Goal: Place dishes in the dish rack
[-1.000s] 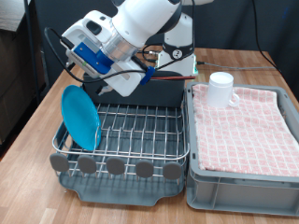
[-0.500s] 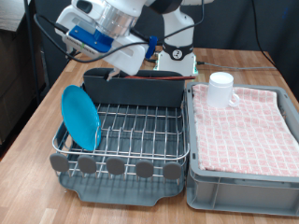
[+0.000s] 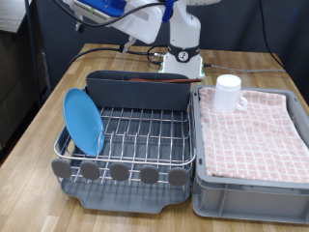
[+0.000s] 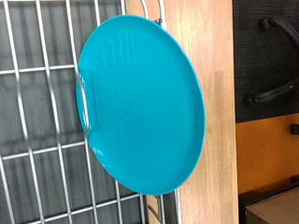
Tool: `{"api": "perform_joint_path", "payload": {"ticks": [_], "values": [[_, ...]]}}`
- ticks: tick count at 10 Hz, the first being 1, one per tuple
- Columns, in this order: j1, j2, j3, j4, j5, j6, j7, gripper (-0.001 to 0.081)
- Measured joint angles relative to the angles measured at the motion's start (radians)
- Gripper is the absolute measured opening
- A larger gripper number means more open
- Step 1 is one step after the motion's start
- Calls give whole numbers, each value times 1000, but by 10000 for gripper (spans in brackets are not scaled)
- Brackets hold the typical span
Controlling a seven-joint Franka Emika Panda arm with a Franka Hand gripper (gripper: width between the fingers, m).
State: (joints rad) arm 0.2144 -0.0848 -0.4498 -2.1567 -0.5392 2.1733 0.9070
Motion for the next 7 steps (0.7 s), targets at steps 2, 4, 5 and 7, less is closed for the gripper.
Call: {"api": "perform_joint_path", "payload": {"ticks": [2, 4, 5, 7], "values": [[10, 5, 11, 0, 3, 3, -97, 803], [41, -2, 43, -2, 30, -24, -177, 803], [58, -12, 62, -6, 49, -51, -196, 803], [87, -46, 94, -27, 81, -71, -212, 803]]}}
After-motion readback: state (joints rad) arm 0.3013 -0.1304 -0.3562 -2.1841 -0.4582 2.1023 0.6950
